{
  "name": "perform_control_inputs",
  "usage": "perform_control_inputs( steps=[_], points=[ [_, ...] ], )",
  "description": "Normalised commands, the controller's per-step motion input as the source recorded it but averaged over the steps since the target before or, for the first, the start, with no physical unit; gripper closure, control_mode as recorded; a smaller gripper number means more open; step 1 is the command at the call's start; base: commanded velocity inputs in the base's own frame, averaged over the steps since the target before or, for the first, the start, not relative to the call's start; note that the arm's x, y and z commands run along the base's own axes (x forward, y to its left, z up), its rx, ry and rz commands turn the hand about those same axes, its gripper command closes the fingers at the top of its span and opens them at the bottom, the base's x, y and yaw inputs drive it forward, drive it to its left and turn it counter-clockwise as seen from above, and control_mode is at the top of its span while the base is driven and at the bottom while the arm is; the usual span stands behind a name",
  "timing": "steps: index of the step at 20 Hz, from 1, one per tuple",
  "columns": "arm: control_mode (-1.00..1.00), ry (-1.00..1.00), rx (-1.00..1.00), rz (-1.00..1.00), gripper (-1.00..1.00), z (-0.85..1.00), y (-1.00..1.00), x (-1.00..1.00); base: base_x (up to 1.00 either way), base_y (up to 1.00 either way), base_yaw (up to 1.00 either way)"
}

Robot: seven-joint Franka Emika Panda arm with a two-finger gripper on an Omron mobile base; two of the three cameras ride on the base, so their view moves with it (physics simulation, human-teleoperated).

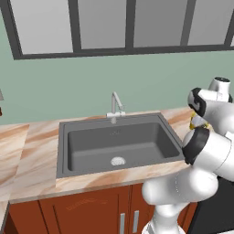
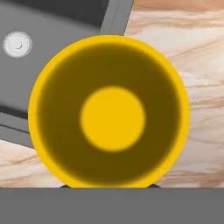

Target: Pick the mug and place it in the sink. Pick the bowl and place it in the open cabinet and then close the cabinet.

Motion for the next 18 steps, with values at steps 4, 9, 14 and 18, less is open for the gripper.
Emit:
perform_control_inputs(
  steps=[4, 9, 14, 18],
  points=[
    [-1.00, -0.06, 0.00, 0.31, 1.00, 0.00, 0.14, 0.08, 0.00, 0.00, 0.00],
    [-1.00, -0.02, 0.00, 0.30, 1.00, 0.00, 0.24, 0.28, 0.00, 0.00, 0.00],
    [-1.00, 0.00, 0.00, 0.30, 1.00, 0.00, 0.31, 0.31, 0.00, 0.00, 0.00],
    [-1.00, 0.00, 0.00, 0.29, 1.00, 0.00, 0.36, 0.35, 0.00, 0.00, 0.00]
  ],
)
